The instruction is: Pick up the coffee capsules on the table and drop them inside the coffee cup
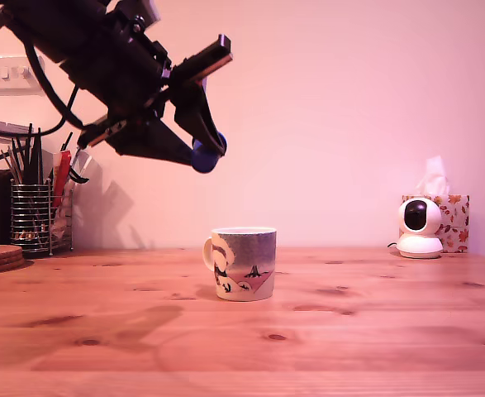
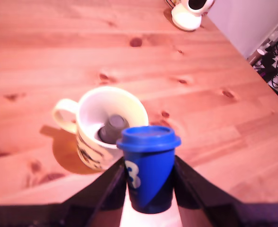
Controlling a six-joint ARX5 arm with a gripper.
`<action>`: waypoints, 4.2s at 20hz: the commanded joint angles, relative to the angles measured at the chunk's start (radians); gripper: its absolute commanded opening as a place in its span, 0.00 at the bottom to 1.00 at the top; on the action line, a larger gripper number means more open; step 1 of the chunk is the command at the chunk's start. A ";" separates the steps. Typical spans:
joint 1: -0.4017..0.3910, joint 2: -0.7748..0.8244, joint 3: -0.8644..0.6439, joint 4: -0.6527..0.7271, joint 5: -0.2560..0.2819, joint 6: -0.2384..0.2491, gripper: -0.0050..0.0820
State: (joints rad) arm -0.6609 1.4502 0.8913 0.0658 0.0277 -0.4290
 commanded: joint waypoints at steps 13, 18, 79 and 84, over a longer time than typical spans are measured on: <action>0.045 0.229 0.242 -0.038 0.037 0.091 0.23; 0.079 0.275 0.267 -0.043 0.060 0.097 0.23; 0.094 0.302 0.404 -0.243 0.119 0.254 0.03; 0.103 0.238 0.404 -0.384 0.114 0.289 0.03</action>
State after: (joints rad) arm -0.5617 1.6909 1.2858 -0.3080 0.1417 -0.1497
